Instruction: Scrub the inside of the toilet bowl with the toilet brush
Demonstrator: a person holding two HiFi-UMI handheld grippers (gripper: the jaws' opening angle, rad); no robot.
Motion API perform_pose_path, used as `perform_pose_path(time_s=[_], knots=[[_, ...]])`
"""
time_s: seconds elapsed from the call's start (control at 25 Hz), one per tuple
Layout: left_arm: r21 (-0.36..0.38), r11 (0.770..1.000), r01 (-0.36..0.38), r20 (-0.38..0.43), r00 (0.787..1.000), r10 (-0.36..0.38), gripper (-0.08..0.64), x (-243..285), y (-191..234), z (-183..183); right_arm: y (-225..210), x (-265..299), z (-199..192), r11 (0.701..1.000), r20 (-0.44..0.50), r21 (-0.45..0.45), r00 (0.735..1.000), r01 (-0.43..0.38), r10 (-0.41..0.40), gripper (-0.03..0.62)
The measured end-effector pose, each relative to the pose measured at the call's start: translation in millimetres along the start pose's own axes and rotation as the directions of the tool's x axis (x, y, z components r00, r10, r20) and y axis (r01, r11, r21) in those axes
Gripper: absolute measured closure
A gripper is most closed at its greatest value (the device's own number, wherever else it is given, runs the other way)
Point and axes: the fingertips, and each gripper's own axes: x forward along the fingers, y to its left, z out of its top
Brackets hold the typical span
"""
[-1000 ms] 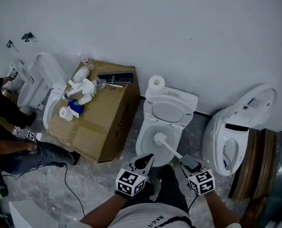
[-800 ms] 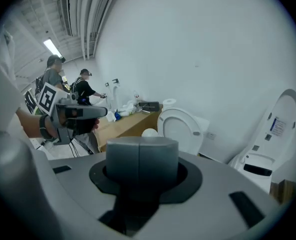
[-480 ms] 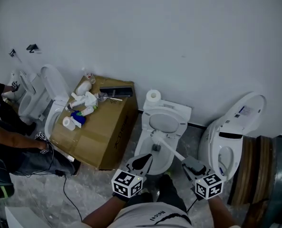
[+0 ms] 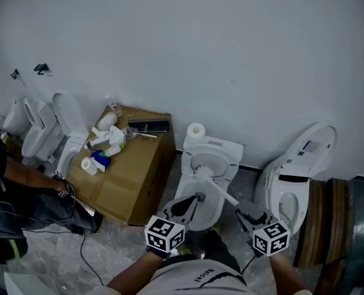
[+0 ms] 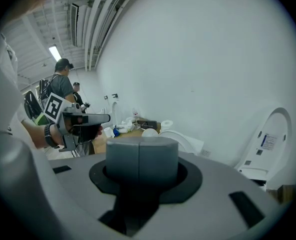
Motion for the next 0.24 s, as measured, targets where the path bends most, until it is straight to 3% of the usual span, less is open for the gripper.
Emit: perform_pose_path(time_s=[0.24], knots=[[0.011,1.0,-0.001,0.021,1.0,0.001,0.554,-3.7,3.4,9.8,2.8,-0.7,3.5,1.0,0.003,-0.003,1.0,0.01,-0.01,0.436]])
